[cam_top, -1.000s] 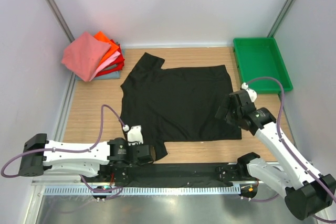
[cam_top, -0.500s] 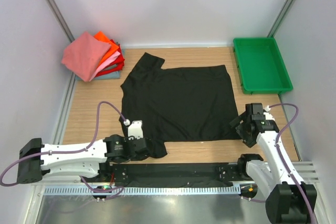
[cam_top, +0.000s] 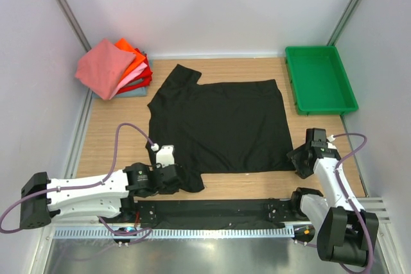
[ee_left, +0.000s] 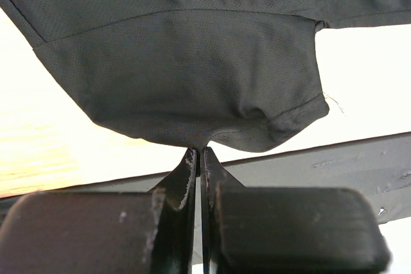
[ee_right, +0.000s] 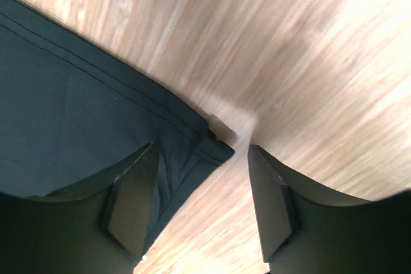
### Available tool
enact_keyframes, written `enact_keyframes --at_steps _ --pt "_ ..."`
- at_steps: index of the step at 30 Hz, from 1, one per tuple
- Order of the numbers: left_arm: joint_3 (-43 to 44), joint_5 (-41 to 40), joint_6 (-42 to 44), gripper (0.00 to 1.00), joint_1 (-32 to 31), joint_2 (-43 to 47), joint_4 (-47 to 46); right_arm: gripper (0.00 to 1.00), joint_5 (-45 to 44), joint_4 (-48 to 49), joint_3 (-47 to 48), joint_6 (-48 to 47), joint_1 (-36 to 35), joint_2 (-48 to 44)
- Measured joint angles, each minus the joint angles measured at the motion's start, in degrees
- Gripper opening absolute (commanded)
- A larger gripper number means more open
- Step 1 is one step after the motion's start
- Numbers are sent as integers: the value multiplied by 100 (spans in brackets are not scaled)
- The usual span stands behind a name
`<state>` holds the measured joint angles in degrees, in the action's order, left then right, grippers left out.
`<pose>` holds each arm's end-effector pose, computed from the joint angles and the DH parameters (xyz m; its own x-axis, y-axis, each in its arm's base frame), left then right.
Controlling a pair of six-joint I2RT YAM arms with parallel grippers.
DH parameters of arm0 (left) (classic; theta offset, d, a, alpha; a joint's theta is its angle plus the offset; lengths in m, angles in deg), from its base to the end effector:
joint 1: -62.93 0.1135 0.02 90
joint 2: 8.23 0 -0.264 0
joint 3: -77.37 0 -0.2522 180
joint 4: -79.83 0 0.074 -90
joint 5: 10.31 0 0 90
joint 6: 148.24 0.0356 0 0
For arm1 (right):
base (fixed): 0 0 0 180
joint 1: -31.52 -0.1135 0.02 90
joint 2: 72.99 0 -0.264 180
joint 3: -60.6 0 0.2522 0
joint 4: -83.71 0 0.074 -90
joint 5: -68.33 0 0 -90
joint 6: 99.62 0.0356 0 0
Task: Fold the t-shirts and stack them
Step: Fold the tshirt
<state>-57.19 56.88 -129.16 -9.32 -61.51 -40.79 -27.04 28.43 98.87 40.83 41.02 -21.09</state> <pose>0.0599 -0.1418 0.1922 -0.8783 -0.1136 -0.4644 0.0064 0.9685 -0.2491 0.1391 -0.0267 0.1597 -0.4336 0.8509 -0.2965 0.8353 0.5030 0.2219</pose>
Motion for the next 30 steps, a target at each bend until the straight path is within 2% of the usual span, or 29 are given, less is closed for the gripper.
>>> enact_keyframes --at_steps 4,7,9,10,13,22,30 --pt "-2 35 48 0 28 0 -2 46 59 232 -17 -48 28 107" --pt "-2 37 68 0 39 11 4 27 105 420 -81 -74 37 111" --pt "-2 37 70 0 59 39 11 19 162 522 -138 -87 37 85" --pt "-2 37 70 0 70 68 31 11 184 551 -155 -81 37 55" --pt "0 37 72 0 76 168 94 1 326 520 -236 -94 37 -146" --pt "573 39 120 0 81 584 949 1 424 -151 240 -232 37 -973" --pt "1386 33 586 0 398 201 1335 1 737 -308 953 -468 37 -767"
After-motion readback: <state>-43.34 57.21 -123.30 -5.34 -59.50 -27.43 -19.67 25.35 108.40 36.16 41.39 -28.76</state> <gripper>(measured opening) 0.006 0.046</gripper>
